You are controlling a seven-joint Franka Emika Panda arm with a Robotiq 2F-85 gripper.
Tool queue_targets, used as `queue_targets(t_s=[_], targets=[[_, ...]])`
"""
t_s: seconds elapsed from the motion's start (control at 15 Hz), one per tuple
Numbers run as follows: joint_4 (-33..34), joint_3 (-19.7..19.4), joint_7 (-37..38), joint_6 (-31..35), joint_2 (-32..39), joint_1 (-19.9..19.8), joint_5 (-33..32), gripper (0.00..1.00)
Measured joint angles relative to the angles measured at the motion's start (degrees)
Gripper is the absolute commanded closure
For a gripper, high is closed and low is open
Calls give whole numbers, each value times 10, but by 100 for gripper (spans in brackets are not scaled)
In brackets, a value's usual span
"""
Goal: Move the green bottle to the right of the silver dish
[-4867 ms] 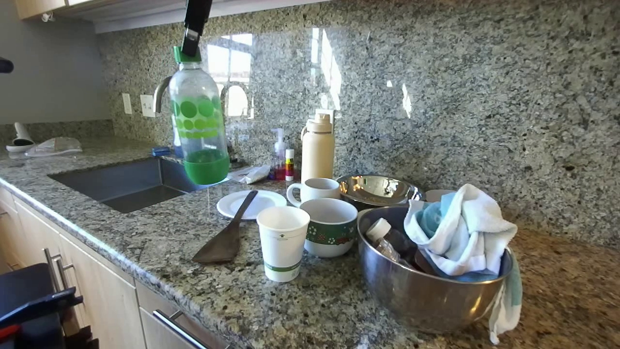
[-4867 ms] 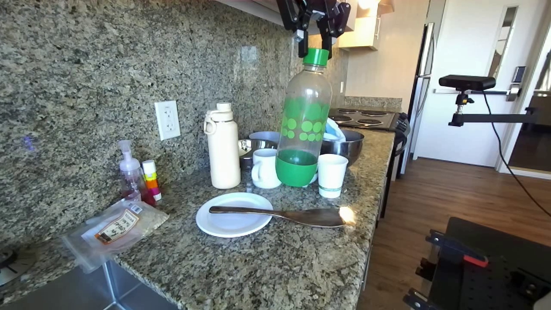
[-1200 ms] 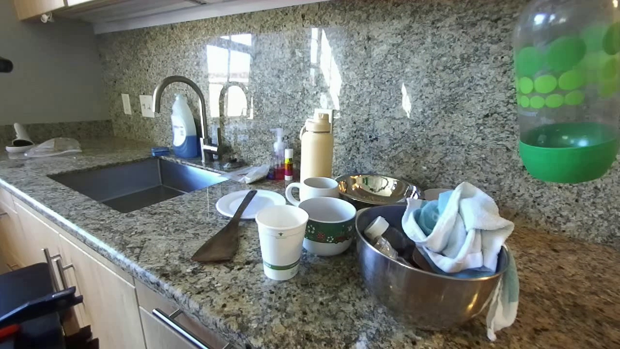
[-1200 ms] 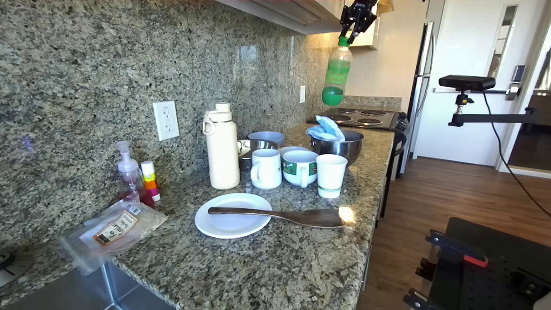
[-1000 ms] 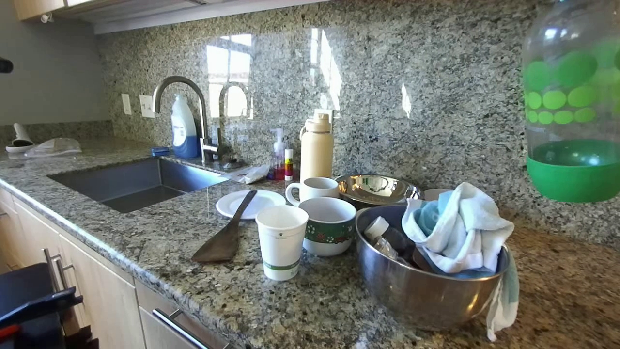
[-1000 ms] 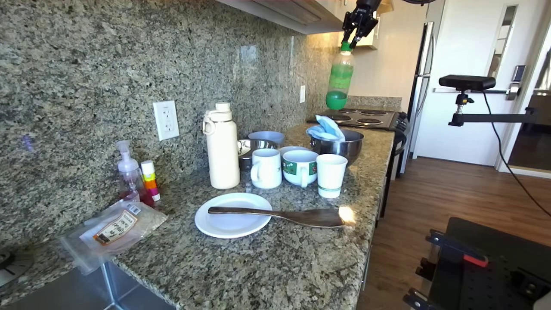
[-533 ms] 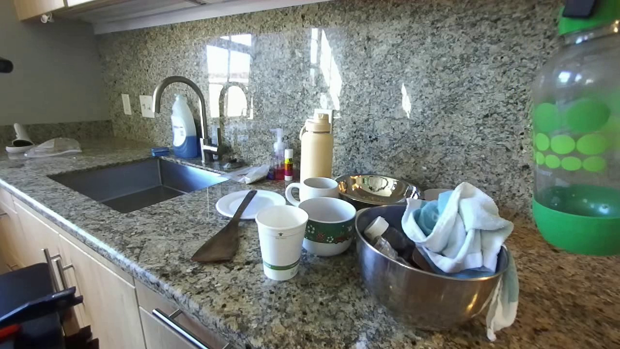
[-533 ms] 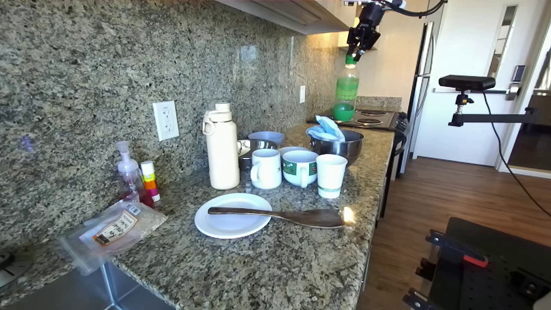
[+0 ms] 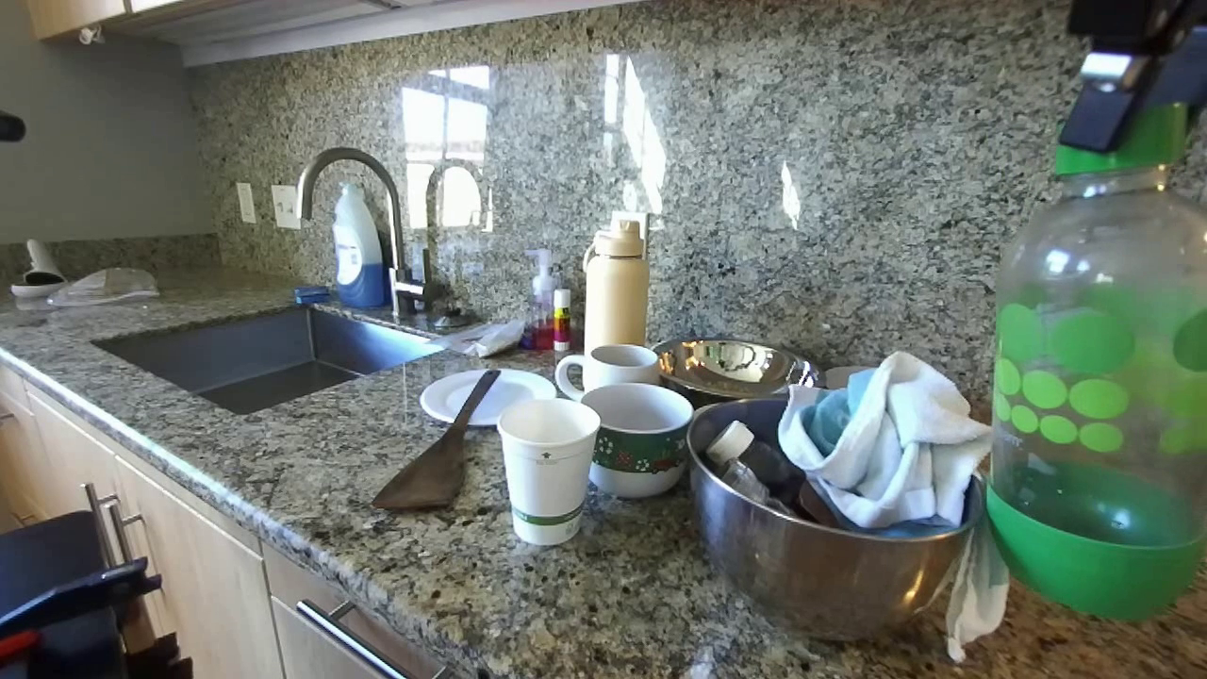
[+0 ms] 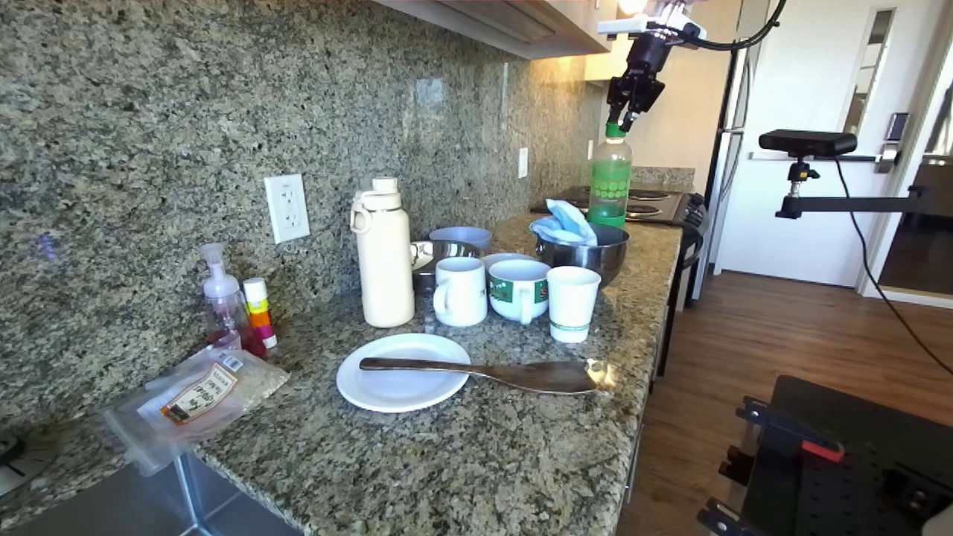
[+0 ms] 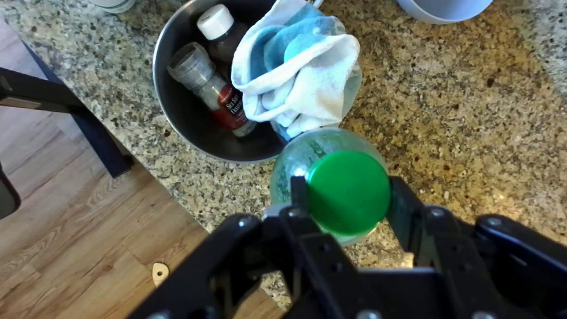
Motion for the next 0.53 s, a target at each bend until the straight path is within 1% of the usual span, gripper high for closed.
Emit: queue_targets(t_s=[0.27,0.53], targets=[[-10,8,0,0,0,-12,-1,79],[-15,10,0,0,3,-14,-2,79]])
